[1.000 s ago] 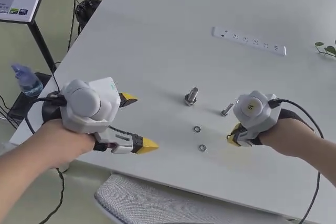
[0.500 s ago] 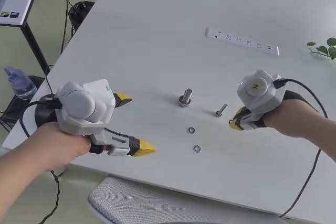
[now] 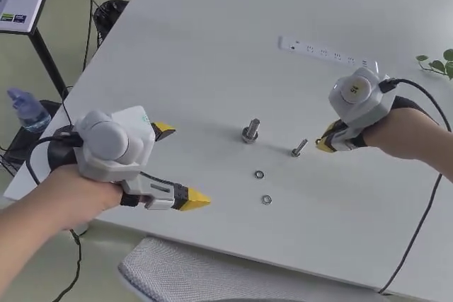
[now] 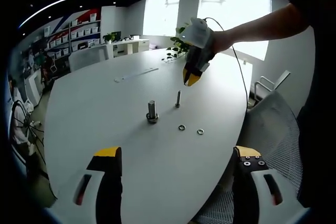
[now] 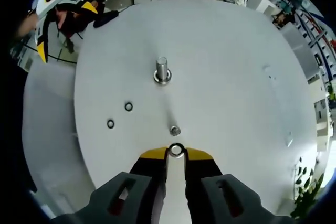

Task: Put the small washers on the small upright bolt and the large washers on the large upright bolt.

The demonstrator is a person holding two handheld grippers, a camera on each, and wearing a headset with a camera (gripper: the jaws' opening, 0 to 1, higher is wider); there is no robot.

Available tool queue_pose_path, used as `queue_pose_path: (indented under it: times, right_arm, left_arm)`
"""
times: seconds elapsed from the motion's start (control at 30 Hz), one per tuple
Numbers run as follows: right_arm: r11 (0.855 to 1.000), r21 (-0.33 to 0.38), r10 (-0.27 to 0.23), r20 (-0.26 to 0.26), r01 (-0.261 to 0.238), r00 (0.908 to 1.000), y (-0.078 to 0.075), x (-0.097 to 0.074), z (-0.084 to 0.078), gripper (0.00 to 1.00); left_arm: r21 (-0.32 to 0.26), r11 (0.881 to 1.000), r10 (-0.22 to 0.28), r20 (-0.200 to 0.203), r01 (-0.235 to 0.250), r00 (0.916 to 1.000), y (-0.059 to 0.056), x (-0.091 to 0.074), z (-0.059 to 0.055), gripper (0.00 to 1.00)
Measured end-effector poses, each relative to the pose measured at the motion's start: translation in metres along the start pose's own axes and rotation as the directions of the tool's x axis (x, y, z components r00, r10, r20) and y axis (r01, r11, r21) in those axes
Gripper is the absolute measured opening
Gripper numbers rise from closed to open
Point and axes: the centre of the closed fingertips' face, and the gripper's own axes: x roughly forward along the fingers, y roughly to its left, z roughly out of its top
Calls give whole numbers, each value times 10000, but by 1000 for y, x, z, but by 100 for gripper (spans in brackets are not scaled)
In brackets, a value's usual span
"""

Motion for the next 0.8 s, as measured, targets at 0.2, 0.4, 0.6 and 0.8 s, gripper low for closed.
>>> queue_pose_path:
  times: [0.2,0.4,0.6,0.8]
  right_arm:
    - [9999,-102,16,-6,-16,10000,1,2,7,12]
    - [9999,-96,78,1,-78,10000,-1,5,8,12]
    - [9998,-109,166,-4,-166,9999,-2,11,9,12]
    - [9995,-163,283,-43,-284,9996,0,16,10,12]
  left_arm:
    - [-26,10000,-10,-35,10,10000,0,1,0,88]
    - [-179,9998,16,177,-13,9998,0,0,5,92]
    - [-192,9998,-13,68,14,10000,1,0,2,94]
    - [-354,9994,-49,129,53,9999,1,2,2,99]
